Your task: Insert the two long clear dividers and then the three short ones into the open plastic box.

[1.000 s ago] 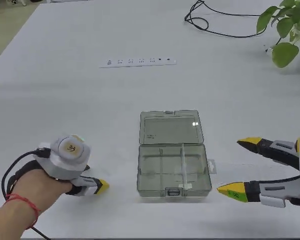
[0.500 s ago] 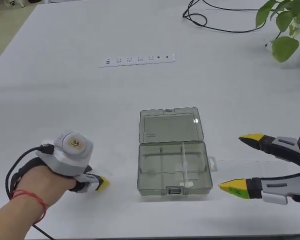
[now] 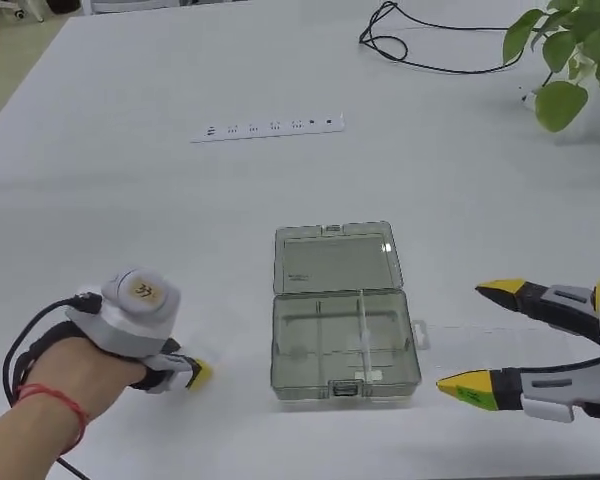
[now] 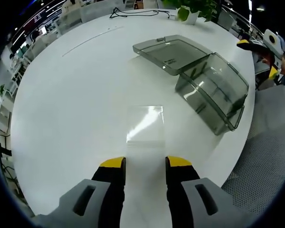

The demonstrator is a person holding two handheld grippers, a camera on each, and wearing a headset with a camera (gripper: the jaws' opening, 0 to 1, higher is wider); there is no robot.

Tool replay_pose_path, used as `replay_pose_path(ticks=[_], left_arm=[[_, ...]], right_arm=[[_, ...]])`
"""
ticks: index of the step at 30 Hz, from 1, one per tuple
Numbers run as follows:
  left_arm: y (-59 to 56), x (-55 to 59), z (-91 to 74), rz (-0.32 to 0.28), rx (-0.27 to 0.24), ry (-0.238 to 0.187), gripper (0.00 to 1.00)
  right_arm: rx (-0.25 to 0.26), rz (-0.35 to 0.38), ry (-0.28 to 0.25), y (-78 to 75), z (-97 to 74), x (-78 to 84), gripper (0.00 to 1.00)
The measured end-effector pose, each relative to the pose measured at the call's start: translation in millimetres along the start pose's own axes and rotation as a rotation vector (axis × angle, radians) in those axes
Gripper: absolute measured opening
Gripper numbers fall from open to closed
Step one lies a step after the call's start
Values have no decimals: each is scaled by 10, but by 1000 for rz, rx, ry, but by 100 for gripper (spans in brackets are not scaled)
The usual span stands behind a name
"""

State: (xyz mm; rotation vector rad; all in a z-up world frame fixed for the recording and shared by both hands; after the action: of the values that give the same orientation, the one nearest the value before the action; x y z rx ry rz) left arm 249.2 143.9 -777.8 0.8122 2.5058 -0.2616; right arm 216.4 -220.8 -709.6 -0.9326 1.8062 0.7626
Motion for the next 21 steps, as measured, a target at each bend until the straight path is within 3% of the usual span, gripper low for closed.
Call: replay_pose_path(ticks=[12,21], left_arm=[[-36,53,-42,-62,29,-42,31],[-73,96,-131,-187,55,-133,31]], right_arm=[[0,-7,22,14,-4,-8,78],[-6,-13,23,47,42,-59,78]])
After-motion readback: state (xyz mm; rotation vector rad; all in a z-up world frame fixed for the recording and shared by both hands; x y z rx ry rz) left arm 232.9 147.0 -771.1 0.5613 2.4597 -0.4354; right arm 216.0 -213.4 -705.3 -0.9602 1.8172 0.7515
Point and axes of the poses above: the centre of the closed fingertips' face, and the gripper's own axes: z roughly forward along the fingers, y roughly to its left, x roughly out of its underside, the point moved 8 cm from there along -z, roughly backward along the fingers, and after that the axes turned 6 degrees about -y, right-handed, at the moved point
